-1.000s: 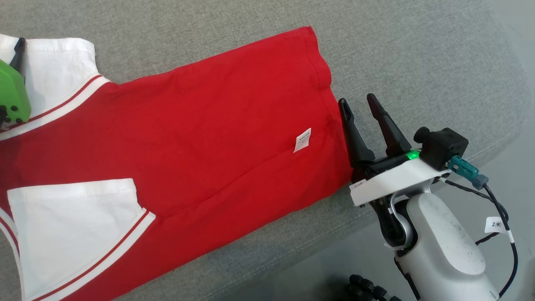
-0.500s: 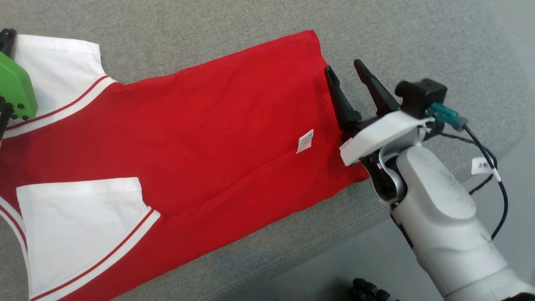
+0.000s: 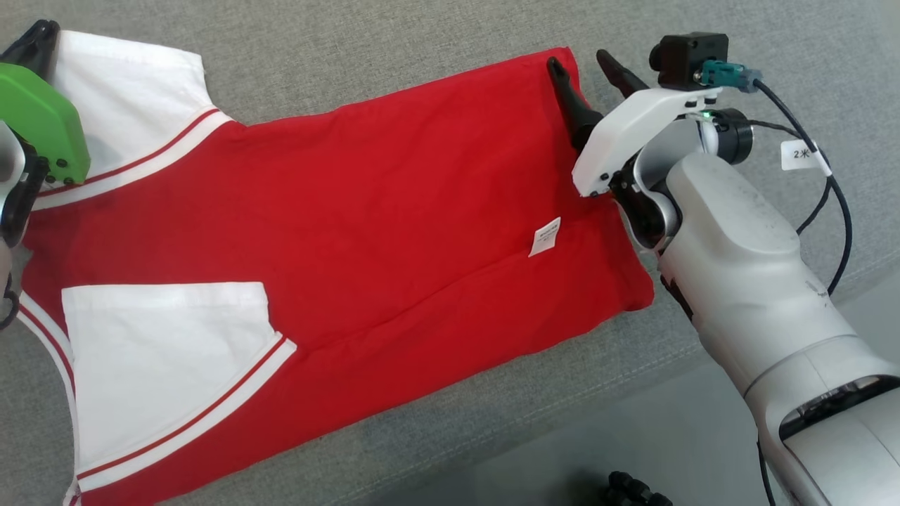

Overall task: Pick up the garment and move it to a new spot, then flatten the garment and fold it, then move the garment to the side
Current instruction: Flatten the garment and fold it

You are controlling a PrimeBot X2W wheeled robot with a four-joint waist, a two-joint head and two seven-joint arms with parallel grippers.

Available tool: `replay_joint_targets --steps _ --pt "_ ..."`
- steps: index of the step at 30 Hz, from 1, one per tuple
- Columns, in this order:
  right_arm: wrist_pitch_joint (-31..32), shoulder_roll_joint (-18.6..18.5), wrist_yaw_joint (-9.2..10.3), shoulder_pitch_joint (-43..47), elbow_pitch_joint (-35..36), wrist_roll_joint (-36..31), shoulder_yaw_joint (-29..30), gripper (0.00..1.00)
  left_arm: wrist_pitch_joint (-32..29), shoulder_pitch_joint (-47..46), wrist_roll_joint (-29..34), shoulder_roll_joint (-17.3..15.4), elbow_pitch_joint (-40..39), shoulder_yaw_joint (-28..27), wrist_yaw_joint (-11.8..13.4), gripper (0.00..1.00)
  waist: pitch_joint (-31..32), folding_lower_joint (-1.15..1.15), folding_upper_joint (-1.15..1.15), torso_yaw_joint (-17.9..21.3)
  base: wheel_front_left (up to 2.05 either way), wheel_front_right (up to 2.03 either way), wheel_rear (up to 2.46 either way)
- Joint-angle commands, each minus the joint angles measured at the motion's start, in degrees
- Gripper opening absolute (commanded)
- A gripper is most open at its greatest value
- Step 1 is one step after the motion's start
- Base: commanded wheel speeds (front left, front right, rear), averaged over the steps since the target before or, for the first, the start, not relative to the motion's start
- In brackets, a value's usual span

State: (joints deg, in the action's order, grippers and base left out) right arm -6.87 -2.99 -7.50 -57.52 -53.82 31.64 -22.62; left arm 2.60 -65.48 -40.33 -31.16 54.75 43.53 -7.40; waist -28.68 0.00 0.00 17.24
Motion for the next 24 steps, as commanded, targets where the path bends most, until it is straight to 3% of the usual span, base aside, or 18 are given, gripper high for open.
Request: replay_joint_targets --steps 1,9,10,11,12,14,24 --pt "-0.34 -0.04 0.02 -1.75 -1.8 0.74 -0.31 1.0 0.46 -1.14 -0.61 0.44 -0.13 0.47 -0.07 0.0 -0.43 0.0 0.0 -0.61 0.0 0.0 0.0" --pt "-0.18 0.03 0.02 -6.38 -9.42 4.27 -3.11 1.0 1.64 -2.7 -1.35 1.11 -0.7 2.49 -0.07 0.0 -1.41 0.0 0.0 -2.14 0.0 0.0 0.0" --pt "-0.39 0.04 0.02 -6.73 -9.96 4.9 -3.47 0.96 1.69 -2.85 -1.42 1.29 -0.8 2.76 -0.07 0.0 -1.54 0.0 0.0 -2.33 0.0 0.0 0.0" --pt "-0.74 0.05 0.02 -7.08 -10.37 5.61 -3.73 0.85 1.86 -3.02 -1.47 1.4 -0.86 3.07 -0.07 0.0 -1.66 0.0 0.0 -2.51 0.0 0.0 0.0" --pt "-0.93 0.04 0.02 -7.42 -11.09 5.75 -4.07 0.48 2.02 -3.2 -1.5 1.47 -0.89 3.33 -0.07 0.0 -1.76 0.0 0.0 -2.63 0.0 0.0 0.0" --pt "-1.89 0.03 0.02 -7.96 -12.09 6.27 -4.82 0.0 2.18 -3.66 -1.69 1.65 -0.91 3.81 -0.07 0.0 -1.89 0.0 0.0 -2.86 0.0 0.0 0.0" --pt "-6.96 0.03 0.02 -9.38 -14.67 7.25 -7.28 0.0 6.2 -3.89 -3.31 0.76 -1.68 5.0 -0.07 0.0 -0.65 0.0 0.0 -3.41 0.0 0.0 0.0"
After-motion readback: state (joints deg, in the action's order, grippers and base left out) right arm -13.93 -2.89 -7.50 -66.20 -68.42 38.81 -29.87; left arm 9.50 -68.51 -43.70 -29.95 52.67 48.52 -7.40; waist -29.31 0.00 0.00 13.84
